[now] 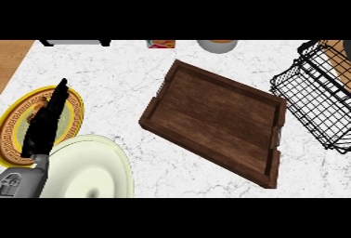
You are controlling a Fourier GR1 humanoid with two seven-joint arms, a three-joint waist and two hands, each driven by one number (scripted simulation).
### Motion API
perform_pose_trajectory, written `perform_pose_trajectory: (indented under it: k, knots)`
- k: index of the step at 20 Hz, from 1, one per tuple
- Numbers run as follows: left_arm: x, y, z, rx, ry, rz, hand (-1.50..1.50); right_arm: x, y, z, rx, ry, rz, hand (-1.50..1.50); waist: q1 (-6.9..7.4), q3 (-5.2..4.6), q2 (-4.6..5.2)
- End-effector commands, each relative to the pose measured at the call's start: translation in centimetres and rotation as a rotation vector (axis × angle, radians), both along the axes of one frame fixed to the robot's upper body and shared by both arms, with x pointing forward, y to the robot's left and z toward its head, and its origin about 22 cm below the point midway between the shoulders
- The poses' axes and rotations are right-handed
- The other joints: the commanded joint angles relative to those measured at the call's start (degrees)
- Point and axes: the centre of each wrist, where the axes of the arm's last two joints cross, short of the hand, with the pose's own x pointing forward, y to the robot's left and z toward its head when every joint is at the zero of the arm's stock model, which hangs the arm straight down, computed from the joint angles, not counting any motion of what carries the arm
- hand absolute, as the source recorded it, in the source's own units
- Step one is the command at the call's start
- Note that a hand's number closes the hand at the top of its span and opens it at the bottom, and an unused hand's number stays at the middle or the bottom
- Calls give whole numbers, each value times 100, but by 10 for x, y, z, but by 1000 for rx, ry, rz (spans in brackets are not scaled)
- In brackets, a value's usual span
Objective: Pick the sweet potato from the tray and place it in the tiered basket
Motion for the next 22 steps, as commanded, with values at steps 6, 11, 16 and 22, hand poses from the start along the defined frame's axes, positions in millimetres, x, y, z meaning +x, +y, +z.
perform_pose_trajectory:
  k: [6, 11, 16, 22]
  knots:
    - [-12, 1, -2, -5, 6, 5, 0, -18, -29, -48, 283, -107, -47, 150, 7, 8, -7]
    - [-6, -6, -12, -18, 2, 11, 0, -32, -38, -65, 351, -150, -52, -150, -61, -1, -11]
    - [3, 0, 6, -14, 7, -2, 0, -39, -39, -59, 300, -365, -32, -150, -38, 2, 4]
    - [-9, 2, -1, -8, 13, 25, 0, -55, -24, -27, 197, -523, -11, -150, -120, -6, -52]
